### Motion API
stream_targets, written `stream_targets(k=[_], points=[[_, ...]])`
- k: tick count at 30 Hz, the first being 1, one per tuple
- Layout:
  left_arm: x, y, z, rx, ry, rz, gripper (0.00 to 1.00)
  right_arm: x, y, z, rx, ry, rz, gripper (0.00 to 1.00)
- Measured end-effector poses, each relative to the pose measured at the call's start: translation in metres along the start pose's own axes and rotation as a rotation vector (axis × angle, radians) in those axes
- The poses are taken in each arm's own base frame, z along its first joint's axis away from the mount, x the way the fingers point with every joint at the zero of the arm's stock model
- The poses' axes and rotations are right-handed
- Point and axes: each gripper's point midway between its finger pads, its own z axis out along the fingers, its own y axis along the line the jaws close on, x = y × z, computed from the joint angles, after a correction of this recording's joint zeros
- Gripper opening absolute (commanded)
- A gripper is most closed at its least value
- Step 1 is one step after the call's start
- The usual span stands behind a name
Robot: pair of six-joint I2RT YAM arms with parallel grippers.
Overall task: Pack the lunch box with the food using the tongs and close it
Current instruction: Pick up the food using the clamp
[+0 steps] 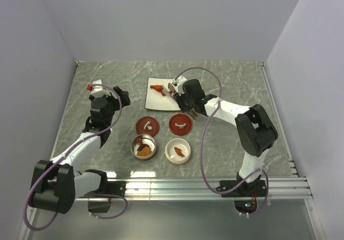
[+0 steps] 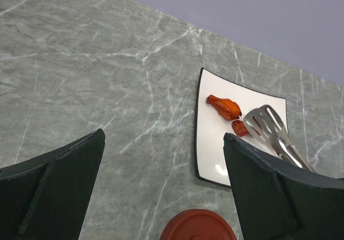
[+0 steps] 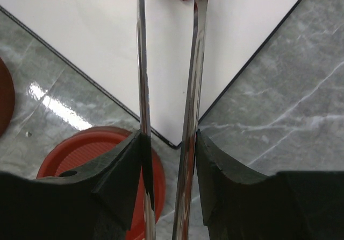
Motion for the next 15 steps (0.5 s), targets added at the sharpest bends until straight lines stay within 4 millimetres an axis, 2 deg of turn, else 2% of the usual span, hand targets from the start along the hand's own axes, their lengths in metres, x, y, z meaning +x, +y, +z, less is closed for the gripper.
stream_targets(k=[7,15], points=[[-0.004,-0.001,-0.005,0.007,-0.016,-0.003,0.99,0.009,0.011,-0.013,-0.015,0.014,0.008,0.49],[-0.003,0.0,-0.005,0.006,-0.013,-0.003,1.0,-0.005,0.025,-0.036,-0.051,-0.035,-0.008,0.5]])
